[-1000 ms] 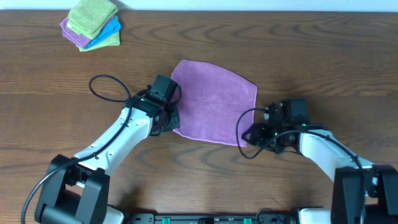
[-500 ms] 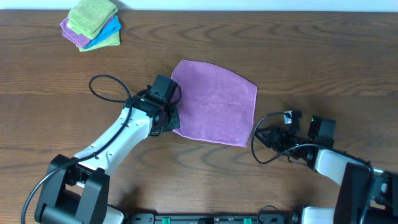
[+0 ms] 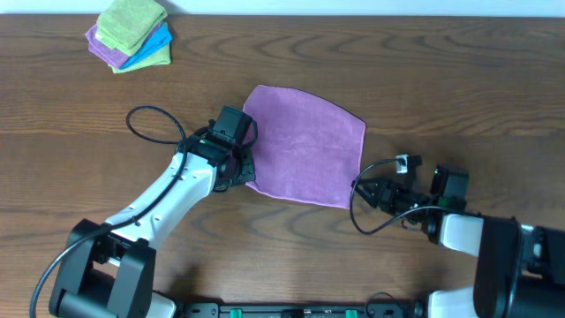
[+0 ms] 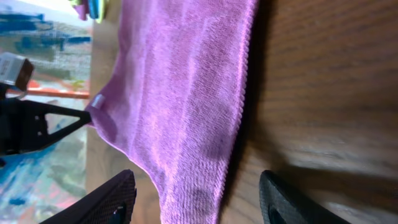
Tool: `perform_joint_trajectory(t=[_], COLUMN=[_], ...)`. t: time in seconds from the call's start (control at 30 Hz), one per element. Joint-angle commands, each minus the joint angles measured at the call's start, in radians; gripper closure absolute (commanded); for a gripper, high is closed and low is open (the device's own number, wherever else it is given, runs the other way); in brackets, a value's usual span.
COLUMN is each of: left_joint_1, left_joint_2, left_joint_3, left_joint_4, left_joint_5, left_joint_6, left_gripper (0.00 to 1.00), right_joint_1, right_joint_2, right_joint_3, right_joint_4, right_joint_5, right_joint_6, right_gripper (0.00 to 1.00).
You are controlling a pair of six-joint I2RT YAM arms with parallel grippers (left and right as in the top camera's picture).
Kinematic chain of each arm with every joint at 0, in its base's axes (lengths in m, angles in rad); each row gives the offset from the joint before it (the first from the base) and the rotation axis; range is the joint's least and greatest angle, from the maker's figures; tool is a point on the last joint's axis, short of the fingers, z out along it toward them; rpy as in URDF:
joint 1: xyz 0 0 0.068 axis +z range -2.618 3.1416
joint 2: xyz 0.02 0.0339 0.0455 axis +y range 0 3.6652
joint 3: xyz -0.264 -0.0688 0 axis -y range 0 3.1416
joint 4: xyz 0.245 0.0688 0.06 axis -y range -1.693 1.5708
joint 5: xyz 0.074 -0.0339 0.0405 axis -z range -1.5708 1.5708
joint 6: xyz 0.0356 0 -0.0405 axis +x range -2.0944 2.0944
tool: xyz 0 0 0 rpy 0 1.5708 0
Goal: Fold the cloth
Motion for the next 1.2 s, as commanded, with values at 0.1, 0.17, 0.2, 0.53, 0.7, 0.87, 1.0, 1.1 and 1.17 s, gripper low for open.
perform_joint_trajectory(t=[0.1,0.17,0.2,0.53,0.7,0.87,1.0,1.1,1.17], left_joint_1=[-0.002,-0.002,-0.002,-0.002,-0.002,-0.002,-0.002,-0.002,-0.002], left_joint_2=[-0.012,-0.012,-0.012,-0.012,-0.012,-0.012,-0.012,-0.012,-0.012], left_joint_3=[-0.004,-0.004,-0.004,-0.004,-0.004,-0.004,-0.004,-0.004,-0.004], left_joint_4=[0.003,0.003,0.003,0.011,0.014,0.015,0.014,0.015,0.015], left_joint_5=[-0.018,-0.018,-0.018,-0.019,-0.019,-0.019,-0.019,-0.019,-0.019], left_joint_6=[0.018,0.018,0.018,0.022,0.022,0.022,0.022,0.022,0.022], left_gripper=[0.94,0.94,0.94,0.94,0.94,0.95,0.95,0.94,0.94], right_joint_1=[0.054,0.08,0.097,0.163,0.163,0.161,0.144,0.125,0.106], right_joint_2=[0.207,0.23,0.232,0.232,0.232,0.231,0.231,0.23,0.228], right_joint_3=[-0.059,-0.059,-0.059,-0.058,-0.058,-0.057,-0.057,-0.057,-0.057], right_joint_4=[0.071,0.089,0.089,0.085,0.064,0.064,0.064,0.064,0.064], right_joint_5=[0.211,0.208,0.204,0.13,0.113,0.08,0.047,0.033,0.033], right_joint_6=[0.101,0.11,0.117,0.158,0.172,0.195,0.195,0.195,0.195], right_gripper=[0.33,0.32,0.32,0.32,0.32,0.37,0.4,0.42,0.43])
